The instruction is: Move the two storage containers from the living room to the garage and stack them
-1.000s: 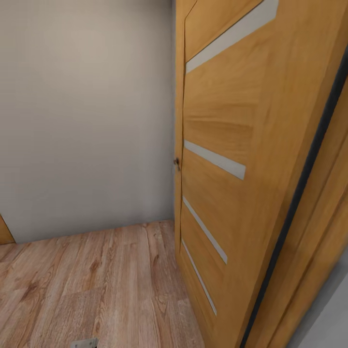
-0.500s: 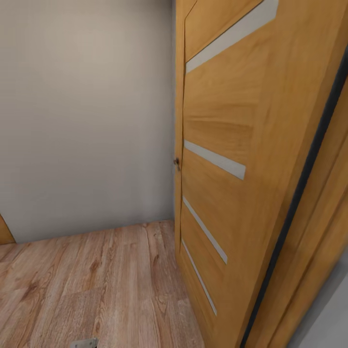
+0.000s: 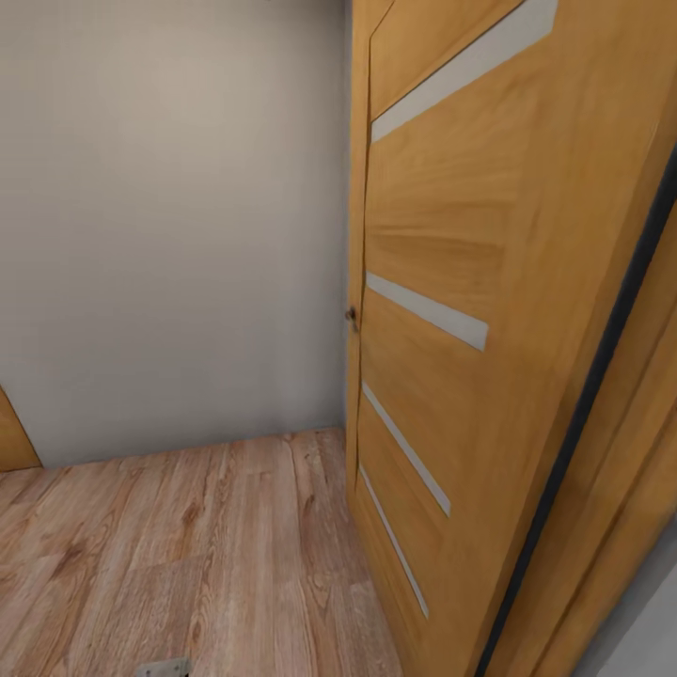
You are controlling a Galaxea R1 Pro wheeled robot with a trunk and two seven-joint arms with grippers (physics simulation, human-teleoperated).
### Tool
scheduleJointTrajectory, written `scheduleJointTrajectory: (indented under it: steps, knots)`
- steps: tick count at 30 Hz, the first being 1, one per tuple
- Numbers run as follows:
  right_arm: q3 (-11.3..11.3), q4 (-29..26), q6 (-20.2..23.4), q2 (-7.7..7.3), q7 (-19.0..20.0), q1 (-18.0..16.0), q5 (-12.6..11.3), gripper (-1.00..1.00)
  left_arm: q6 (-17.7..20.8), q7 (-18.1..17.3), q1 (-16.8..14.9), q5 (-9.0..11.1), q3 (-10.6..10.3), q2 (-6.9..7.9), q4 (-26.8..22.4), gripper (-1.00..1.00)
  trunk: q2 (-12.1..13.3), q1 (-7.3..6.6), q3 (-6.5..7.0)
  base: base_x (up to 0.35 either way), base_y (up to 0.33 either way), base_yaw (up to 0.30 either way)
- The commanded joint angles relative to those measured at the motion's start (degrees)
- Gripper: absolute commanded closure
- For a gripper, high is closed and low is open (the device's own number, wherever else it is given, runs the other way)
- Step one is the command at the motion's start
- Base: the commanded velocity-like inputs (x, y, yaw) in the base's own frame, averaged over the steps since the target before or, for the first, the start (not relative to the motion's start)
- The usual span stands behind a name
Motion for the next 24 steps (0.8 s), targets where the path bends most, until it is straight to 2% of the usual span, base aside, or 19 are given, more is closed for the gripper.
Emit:
scheduleJointTrajectory:
  steps: [1, 11, 24]
  knots:
    - [0.0, 0.0, -0.2, -0.01, 0.0, 0.0, 0.2, -1.0, -0.2, -0.1, 0.0, 0.0, 0.3, -0.02, 0.1, -1.0, 0.0, 0.0, -0.06, 0.0, 0.0, 0.009]
    - [0.0, 0.0, -0.2, -0.01, 0.0, 0.0, 0.2, -1.0, -0.2, -0.1, 0.0, 0.0, 0.3, 0.0, 0.1, -1.0, 0.0, 0.0, -0.06, -0.164, 0.0, 0.002]
    - [0.1, 0.0, -0.2, -0.01, -0.1, -0.1, 0.2, -1.0, -0.2, -0.1, 0.0, 0.0, 0.3, -0.02, 0.1, -1.0, 0.0, 0.0, -0.11, -0.02, 0.0, 0.028]
